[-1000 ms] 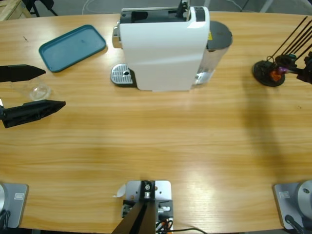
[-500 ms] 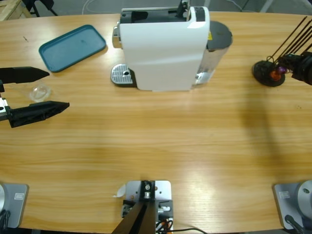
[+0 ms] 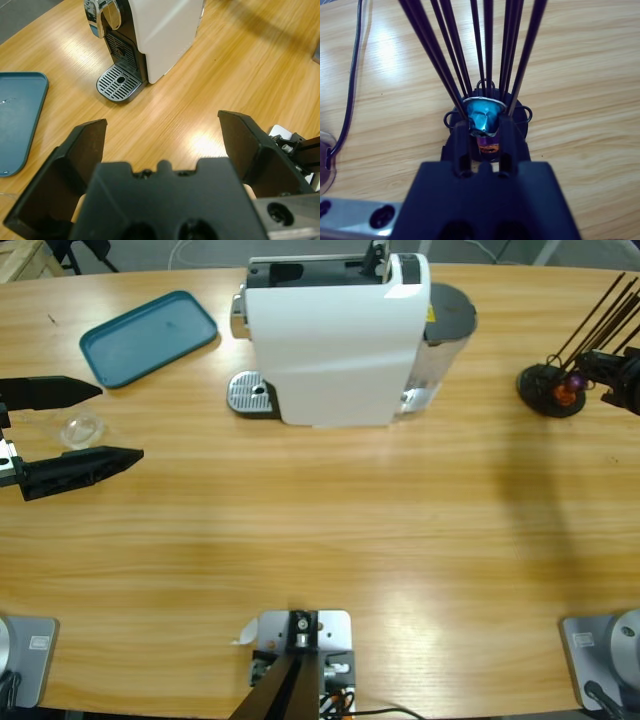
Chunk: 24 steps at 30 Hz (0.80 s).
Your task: Pour coffee
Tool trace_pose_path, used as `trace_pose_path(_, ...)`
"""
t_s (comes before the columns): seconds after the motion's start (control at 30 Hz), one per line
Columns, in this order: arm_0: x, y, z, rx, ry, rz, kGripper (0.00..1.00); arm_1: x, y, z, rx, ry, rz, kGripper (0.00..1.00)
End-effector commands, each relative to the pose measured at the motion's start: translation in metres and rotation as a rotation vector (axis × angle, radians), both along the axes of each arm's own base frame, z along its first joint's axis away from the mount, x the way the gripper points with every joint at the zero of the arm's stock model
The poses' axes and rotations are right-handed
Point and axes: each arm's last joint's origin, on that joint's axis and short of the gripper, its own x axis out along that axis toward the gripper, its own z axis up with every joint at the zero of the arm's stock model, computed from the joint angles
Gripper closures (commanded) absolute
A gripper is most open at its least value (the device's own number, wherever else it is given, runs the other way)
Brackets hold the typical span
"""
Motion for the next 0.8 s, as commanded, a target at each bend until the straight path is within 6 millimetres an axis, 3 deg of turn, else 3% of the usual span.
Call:
trace_pose_path(0.03, 0.004, -0.004, -0.006, 0.014, 0.030, 0.001, 0.036, -0.004, -0.003, -0.003, -0.039, 0.031, -0.013, 1.000)
trace_pose_path(0.4, 0.004, -0.005, -0.008, 0.013, 0.034, -0.005, 0.036, -0.001, -0.003, 0.042, -0.035, -0.058, -0.013, 1.000)
trace_pose_path(0.8, 0.003, -0.005, -0.006, 0.004, 0.032, -0.010, 0.036, -0.020, -0.008, 0.080, -0.058, -0.115, -0.011, 1.000)
